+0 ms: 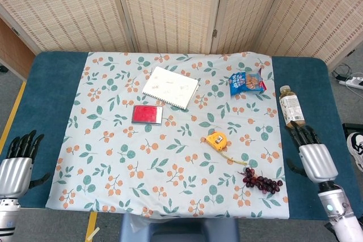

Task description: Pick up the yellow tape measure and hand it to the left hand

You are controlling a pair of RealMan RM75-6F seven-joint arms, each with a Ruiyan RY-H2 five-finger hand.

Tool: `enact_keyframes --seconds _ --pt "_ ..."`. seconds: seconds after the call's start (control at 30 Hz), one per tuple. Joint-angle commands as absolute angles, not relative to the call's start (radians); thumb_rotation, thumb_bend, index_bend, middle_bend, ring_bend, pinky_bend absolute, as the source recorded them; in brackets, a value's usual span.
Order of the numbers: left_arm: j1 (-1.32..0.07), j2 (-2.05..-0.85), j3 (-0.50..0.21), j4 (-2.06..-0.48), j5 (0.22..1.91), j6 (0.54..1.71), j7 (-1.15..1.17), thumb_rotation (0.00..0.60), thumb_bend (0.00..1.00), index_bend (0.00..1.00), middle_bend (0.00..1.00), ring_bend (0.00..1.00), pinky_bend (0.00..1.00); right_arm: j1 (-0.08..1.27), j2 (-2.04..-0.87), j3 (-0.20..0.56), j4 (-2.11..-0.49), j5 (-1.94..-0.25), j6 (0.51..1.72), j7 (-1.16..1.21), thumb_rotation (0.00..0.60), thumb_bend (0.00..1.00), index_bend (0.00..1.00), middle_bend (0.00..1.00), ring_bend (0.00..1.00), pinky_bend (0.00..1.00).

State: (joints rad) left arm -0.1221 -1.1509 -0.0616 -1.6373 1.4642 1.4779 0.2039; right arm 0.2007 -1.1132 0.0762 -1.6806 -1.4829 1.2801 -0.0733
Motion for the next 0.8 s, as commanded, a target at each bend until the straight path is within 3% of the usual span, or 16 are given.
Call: enact_keyframes --seconds 0.03,0.4,0.57,0.8 --pt "-0.118 -1.149 -0.060 -1.639 1.463 1.481 0.206 0.600 0.17 0.00 0.00 0.00 0.00 0.252 -1.132 0.090 -1.696 -1.474 1.219 -0.095 0.600 0.38 0.00 0.00 0.10 0.00" --pt "-0.106 -1.146 -0.050 -1.645 1.482 1.500 0.204 0.600 0.17 0.00 0.00 0.00 0.00 0.453 -1.266 0.157 -1.710 -1.356 0.984 -0.217 0.600 0.38 0.00 0.00 0.06 0.00" --pt "-0.106 -1.143 -0.049 -1.644 1.482 1.498 0.196 0.600 0.17 0.00 0.00 0.00 0.00 0.523 -1.360 0.177 -1.682 -1.253 0.920 -0.285 0.600 0.22 0.00 0.00 0.01 0.00" --pt "-0.114 -1.145 -0.051 -1.634 1.475 1.479 0.186 0.600 0.17 0.00 0.00 0.00 0.00 0.589 -1.496 0.195 -1.596 -1.131 0.915 -0.383 0.600 0.18 0.00 0.00 0.00 0.00"
